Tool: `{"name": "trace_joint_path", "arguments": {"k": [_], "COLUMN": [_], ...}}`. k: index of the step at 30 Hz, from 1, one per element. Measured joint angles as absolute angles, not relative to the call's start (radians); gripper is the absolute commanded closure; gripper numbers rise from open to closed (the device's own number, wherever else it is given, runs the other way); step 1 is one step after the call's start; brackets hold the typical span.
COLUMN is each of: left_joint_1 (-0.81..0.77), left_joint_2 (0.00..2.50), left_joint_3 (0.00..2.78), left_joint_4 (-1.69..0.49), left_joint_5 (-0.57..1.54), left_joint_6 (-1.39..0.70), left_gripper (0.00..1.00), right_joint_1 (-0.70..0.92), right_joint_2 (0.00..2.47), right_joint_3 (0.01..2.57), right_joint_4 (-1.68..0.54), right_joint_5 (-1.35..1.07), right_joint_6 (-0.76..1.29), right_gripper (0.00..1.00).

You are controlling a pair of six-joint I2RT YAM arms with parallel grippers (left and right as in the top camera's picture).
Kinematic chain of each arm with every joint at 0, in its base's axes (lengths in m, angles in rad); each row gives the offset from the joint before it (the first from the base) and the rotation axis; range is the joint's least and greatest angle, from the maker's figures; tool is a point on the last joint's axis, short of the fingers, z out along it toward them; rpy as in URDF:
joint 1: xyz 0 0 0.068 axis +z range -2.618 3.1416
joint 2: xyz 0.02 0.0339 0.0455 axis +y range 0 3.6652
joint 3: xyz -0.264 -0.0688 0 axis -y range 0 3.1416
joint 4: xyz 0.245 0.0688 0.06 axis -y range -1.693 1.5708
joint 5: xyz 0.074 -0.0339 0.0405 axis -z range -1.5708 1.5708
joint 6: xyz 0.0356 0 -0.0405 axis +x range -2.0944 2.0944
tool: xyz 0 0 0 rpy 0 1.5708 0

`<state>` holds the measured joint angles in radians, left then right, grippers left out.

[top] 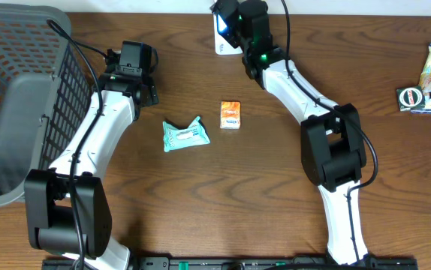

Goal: Scan the item barcode
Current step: 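Carry the teal pack to the right table edge and release it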

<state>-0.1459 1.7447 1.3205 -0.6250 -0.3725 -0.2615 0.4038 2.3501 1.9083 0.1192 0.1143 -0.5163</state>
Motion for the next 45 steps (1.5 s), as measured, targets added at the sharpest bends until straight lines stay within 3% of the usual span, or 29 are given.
{"name": "trace_joint_path", "arguments": {"k": [11, 25, 26, 27, 28, 31, 32, 38, 42, 45], "left_joint_1": [-0.146, -0.146, -0.146, -0.146, -0.146, -0.146, -0.146, -0.146, -0.146, -0.146], "left_joint_2": [1.745, 1.745, 1.745, 1.745, 1.745, 1.745, 1.745, 1.745, 1.745, 1.745], "left_joint_3": [1.32, 1.32, 1.32, 1.32, 1.32, 1.32, 1.32, 1.32, 1.32, 1.32], "left_joint_4": [-0.625, -0.625, -0.625, -0.625, -0.625, -0.625, -0.625, -0.625, -0.625, -0.625], "left_joint_5": [-0.373, -0.373, -0.373, -0.372, -0.373, -0.372, -0.373, -0.373, -0.372, -0.373], "left_joint_6": [-0.262, -0.262, -0.262, -0.262, -0.262, -0.262, -0.262, -0.262, -0.262, -0.262], "left_gripper": [0.02, 0.02, 0.02, 0.02, 0.02, 0.02, 0.02, 0.02, 0.02, 0.02], "right_joint_1": [0.376, -0.064, -0.107, -0.14, -0.159, -0.221, -0.237, -0.276, -0.268, -0.245], "right_joint_2": [2.35, 2.348, 2.348, 2.348, 2.348, 2.348, 2.348, 2.347, 2.347, 2.347], "right_joint_3": [1.909, 1.914, 1.914, 1.914, 1.914, 1.914, 1.914, 1.914, 1.914, 1.914], "right_joint_4": [0.087, -0.426, -0.458, -0.489, -0.505, -0.557, -0.57, -0.607, -0.621, -0.624], "right_joint_5": [0.209, 0.252, 0.255, 0.26, 0.26, 0.259, 0.257, 0.19, 0.015, -0.141], "right_joint_6": [-0.397, 0.071, 0.101, 0.13, 0.139, 0.199, 0.214, 0.257, 0.264, 0.271], "right_gripper": [0.99, 0.98, 0.87, 0.69, 0.59, 0.06, 0.01, 0.01, 0.01, 0.14]}}
